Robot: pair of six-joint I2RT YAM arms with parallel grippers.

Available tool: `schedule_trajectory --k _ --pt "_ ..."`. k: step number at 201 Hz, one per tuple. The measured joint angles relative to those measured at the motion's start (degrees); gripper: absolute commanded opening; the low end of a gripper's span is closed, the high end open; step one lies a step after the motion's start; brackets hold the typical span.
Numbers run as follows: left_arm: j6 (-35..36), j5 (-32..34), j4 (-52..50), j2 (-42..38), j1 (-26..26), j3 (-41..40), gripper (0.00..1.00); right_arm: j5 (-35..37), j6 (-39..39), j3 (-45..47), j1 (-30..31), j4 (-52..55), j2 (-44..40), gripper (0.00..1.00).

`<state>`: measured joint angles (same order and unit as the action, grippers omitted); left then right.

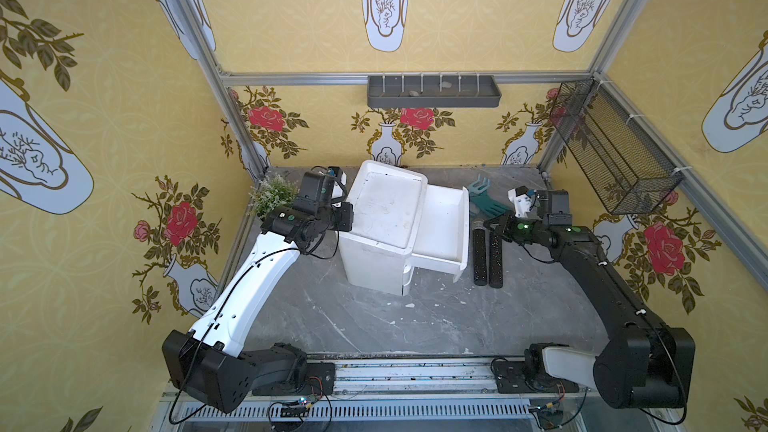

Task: Take the microphone out of the drawer
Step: Close the drawer in the storage box.

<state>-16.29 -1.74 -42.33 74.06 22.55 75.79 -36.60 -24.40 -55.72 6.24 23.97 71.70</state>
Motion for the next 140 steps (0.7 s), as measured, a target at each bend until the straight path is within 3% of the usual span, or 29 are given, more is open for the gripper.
schedule_trajectory --k 75,140 --pt "-0.3 0.0 0.3 0.1 0.0 0.0 0.00 -0.7 -2.8 -2.1 8.5 -2.1 4.3 0.00" --pt "-0.3 0.0 0.2 0.2 0.0 0.1 0.00 -2.7 -7.5 -2.7 13.8 -10.5 6.6 0.00"
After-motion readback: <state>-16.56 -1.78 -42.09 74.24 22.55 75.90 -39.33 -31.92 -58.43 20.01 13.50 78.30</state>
